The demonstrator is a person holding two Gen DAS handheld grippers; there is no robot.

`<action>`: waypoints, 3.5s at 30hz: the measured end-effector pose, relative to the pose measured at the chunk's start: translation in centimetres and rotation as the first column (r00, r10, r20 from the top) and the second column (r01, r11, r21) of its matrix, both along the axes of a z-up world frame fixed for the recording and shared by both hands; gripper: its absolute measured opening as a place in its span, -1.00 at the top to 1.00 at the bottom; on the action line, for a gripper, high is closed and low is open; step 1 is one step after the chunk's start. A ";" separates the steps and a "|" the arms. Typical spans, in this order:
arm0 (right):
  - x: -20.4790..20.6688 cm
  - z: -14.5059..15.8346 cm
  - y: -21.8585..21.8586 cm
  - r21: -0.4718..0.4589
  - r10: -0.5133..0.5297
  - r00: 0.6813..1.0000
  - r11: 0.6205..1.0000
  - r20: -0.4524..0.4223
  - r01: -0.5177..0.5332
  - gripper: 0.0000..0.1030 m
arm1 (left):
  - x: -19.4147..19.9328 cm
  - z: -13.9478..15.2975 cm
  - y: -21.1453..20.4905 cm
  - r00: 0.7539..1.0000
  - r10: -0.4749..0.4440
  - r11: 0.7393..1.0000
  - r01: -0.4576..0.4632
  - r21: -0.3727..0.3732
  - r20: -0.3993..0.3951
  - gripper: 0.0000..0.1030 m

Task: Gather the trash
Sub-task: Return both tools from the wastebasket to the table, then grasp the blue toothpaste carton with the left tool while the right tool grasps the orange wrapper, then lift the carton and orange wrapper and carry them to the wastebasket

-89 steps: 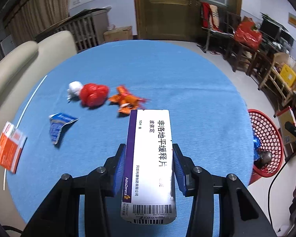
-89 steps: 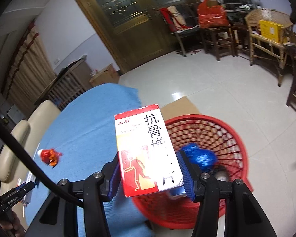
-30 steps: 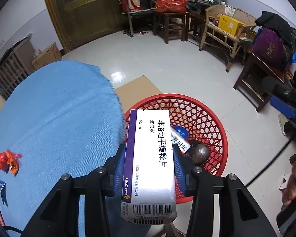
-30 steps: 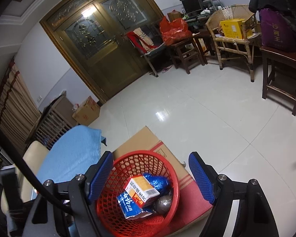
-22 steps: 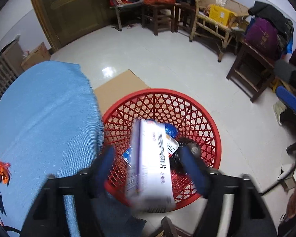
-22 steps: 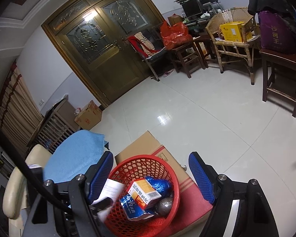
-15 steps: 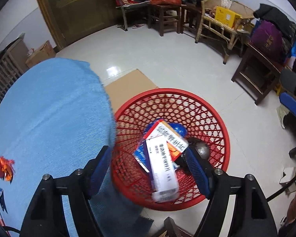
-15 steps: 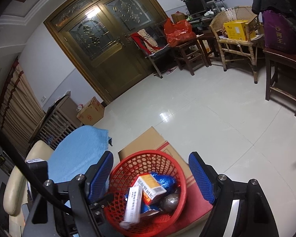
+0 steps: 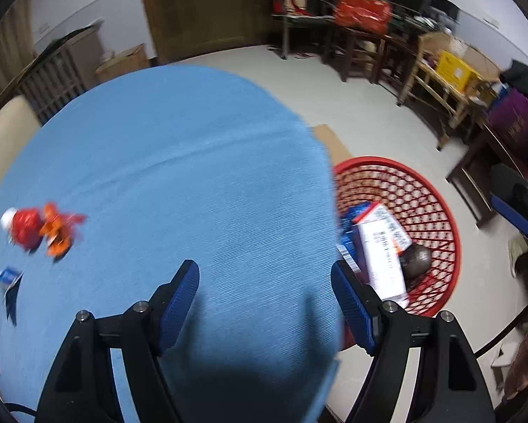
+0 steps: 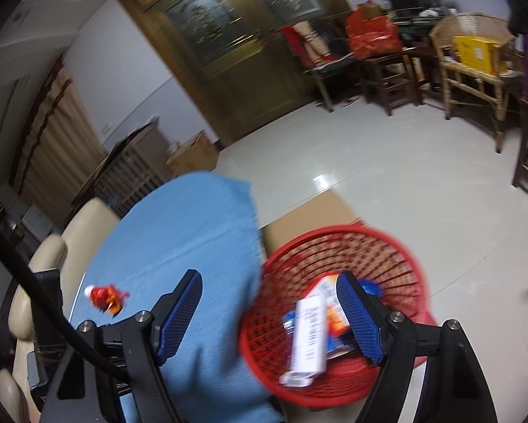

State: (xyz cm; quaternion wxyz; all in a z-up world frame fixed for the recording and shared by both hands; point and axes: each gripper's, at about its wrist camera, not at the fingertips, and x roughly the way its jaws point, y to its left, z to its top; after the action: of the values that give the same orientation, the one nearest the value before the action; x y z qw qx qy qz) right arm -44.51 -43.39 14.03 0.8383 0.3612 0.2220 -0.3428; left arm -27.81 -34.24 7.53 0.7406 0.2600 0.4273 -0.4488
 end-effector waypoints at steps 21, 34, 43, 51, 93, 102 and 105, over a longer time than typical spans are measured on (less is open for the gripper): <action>14.3 -2.2 10.8 0.023 0.329 0.937 0.944 -0.119 -0.329 -0.58 | 22.2 -1.3 20.9 0.788 0.592 0.793 -0.607 -0.051 -0.167 -0.51; 16.3 -3.6 10.6 0.068 0.342 0.928 0.939 -0.144 -0.336 -0.58 | 29.5 -3.0 22.7 0.968 0.245 0.969 -0.244 0.035 -0.047 -0.51; 18.1 -4.4 10.5 0.085 0.355 0.921 0.935 -0.162 -0.345 -0.58 | 33.6 -4.9 22.3 0.967 0.213 0.977 -0.212 0.018 -0.140 -0.54; 20.1 -4.8 10.8 0.091 0.379 0.908 0.925 -0.176 -0.368 -0.58 | 32.2 -5.3 20.6 0.980 0.198 0.980 -0.197 0.040 -0.016 -0.38; 28.6 -4.0 18.0 0.012 0.548 0.808 0.829 -0.218 -0.559 0.36 | 18.7 -0.5 27.8 0.832 0.555 0.831 -0.553 -0.052 0.022 -0.34; 25.9 -3.8 18.3 0.027 0.544 0.824 0.837 -0.156 -0.547 0.36 | 17.2 0.2 27.1 0.828 0.559 0.828 -0.557 -0.063 0.035 -0.34; 25.4 -3.5 18.4 0.022 0.540 0.830 0.840 -0.139 -0.542 0.36 | 16.7 0.4 26.8 0.825 0.564 0.825 -0.561 -0.069 0.035 -0.34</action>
State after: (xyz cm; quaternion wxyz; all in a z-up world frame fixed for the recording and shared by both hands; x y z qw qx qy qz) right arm -19.15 -24.99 10.56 0.8866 0.2512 0.3698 -0.1181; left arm -11.08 -7.47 7.90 0.8579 0.1140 0.4523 -0.2154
